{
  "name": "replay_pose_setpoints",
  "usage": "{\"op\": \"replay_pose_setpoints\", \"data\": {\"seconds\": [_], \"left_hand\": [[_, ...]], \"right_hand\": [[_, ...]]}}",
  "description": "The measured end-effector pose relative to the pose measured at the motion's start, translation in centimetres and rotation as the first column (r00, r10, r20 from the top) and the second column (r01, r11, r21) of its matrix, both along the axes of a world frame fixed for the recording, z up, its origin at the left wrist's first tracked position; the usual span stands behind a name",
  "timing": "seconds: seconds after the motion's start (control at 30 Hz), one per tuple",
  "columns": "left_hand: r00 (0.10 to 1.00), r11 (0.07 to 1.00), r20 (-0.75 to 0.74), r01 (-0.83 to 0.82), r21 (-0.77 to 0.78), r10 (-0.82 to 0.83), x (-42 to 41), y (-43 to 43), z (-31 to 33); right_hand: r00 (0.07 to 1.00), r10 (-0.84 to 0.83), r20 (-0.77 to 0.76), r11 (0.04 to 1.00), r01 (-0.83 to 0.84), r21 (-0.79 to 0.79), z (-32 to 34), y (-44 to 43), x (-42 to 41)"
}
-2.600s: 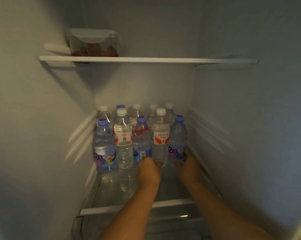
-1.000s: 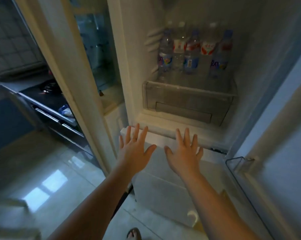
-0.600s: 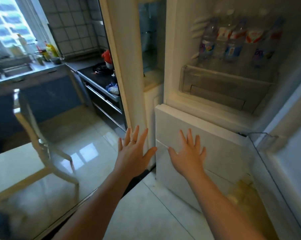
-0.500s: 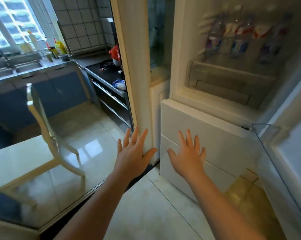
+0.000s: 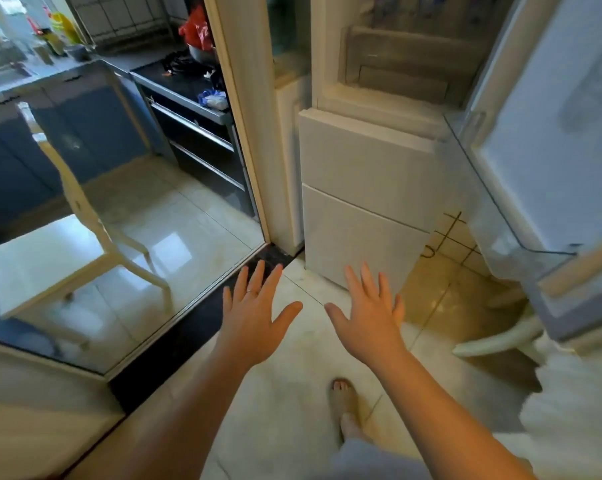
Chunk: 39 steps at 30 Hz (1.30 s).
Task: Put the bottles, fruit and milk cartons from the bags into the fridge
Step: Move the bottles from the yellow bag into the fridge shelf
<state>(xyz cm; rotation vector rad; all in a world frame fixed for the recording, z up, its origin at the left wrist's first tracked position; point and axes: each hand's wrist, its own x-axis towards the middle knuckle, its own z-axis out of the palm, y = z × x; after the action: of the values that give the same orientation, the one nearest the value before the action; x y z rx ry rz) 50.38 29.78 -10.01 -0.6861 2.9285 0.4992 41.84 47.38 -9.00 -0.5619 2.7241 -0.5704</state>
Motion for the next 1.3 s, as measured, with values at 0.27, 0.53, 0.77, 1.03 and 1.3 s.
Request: {"op": "replay_pose_setpoints", "data": {"seconds": [0.27, 0.53, 0.77, 1.03, 1.3], "left_hand": [[0.984, 0.983, 0.002, 0.177, 0.053, -0.178, 3.9, 10.4, -2.5], [0.942, 0.937, 0.009, 0.332, 0.112, -0.335, 4.4, 25.7, -3.5], [0.924, 0.909, -0.016, 0.379, 0.173, -0.382, 4.3, 43.1, -4.8], [0.875, 0.850, -0.043, 0.480, 0.219, -0.483, 3.3, 58.4, -4.3], [0.793, 0.758, -0.068, 0.601, 0.252, -0.606, -0.9, 67.3, -3.8]], "right_hand": [[0.994, -0.105, 0.008, 0.994, 0.105, 0.015, -1.4, 11.6, 5.8], [0.976, -0.219, -0.008, 0.975, 0.219, 0.044, -2.0, 27.1, 7.9], [0.950, -0.311, -0.002, 0.948, 0.310, 0.067, -2.8, 45.0, 9.3], [0.905, -0.425, 0.022, 0.904, 0.424, 0.053, -2.4, 61.2, 11.1], [0.832, -0.547, 0.095, 0.836, 0.549, 0.002, -3.2, 70.1, 10.8]]}}
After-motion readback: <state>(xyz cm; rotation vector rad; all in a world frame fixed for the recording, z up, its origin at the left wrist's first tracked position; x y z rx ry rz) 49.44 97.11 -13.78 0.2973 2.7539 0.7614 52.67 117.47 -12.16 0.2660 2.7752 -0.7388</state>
